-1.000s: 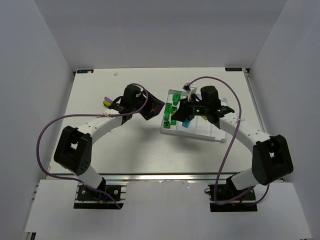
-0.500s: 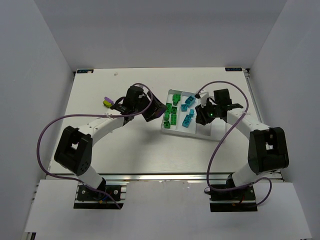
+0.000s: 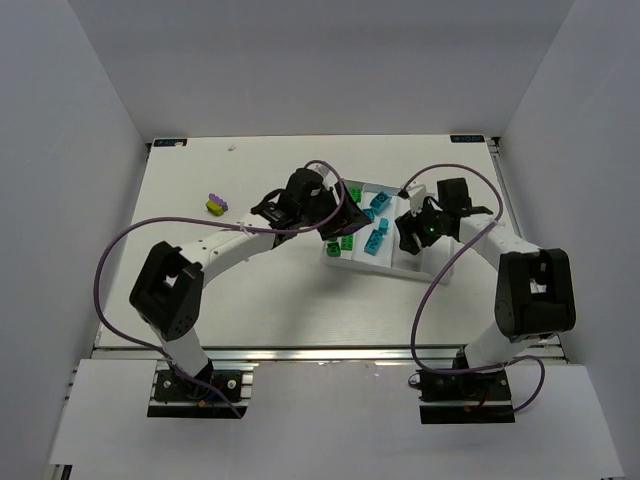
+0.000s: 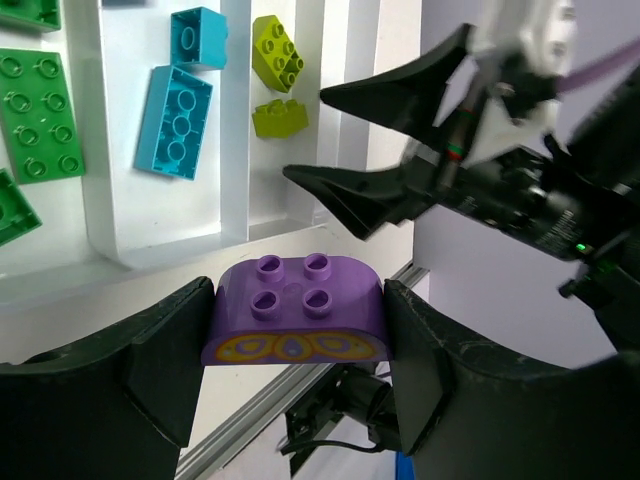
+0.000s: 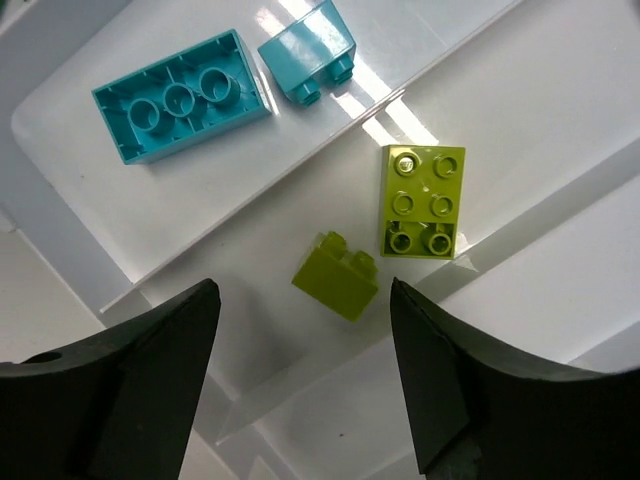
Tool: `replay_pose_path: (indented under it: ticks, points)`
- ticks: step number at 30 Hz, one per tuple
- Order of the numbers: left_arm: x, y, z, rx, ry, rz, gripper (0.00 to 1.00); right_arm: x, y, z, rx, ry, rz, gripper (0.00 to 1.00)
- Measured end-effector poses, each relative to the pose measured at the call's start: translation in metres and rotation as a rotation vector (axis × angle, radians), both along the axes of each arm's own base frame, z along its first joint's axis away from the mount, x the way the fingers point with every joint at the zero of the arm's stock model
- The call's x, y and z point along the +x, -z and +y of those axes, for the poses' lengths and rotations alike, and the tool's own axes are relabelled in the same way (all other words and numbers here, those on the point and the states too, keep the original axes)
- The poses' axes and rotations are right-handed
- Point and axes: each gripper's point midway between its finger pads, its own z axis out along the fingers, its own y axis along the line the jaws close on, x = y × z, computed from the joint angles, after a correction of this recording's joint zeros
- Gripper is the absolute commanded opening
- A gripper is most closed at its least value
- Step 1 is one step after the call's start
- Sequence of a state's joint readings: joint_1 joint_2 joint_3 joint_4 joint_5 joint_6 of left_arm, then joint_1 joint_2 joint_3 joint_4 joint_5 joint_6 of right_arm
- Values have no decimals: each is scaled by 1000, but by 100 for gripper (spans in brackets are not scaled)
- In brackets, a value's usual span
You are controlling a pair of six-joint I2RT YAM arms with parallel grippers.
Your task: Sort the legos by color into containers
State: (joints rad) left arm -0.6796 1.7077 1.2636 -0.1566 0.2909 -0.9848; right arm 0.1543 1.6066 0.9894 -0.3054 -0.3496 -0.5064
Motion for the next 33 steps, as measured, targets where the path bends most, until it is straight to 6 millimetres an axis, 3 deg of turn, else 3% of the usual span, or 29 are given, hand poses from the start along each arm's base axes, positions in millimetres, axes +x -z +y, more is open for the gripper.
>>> replay_pose_path:
  ticks: [5, 8, 11, 14, 16, 23, 29, 33]
  points:
    - [8, 4, -16, 3, 24, -2, 19, 2, -31, -9, 51, 19, -57, 76]
    - [14, 5, -33, 2, 48, -15, 19, 9, -56, -28, 102, 78, -100, 69]
    - [18, 5, -58, -6, 88, -32, 19, 21, -86, -68, 180, 188, -154, 60]
    - [19, 11, -86, -26, 133, -47, 18, 27, -116, -112, 256, 284, -219, 59]
    - [20, 20, -107, -32, 165, -48, 18, 25, -129, -130, 289, 316, -250, 60]
    - [28, 59, -183, -8, 261, -122, 20, 9, -135, -129, 378, 296, -231, 62]
    - [24, 83, -205, 54, 288, -175, 26, -4, -126, -123, 424, 290, -182, 62]
    - [26, 79, -213, 56, 288, -198, 43, -5, -126, -123, 437, 287, -180, 62]
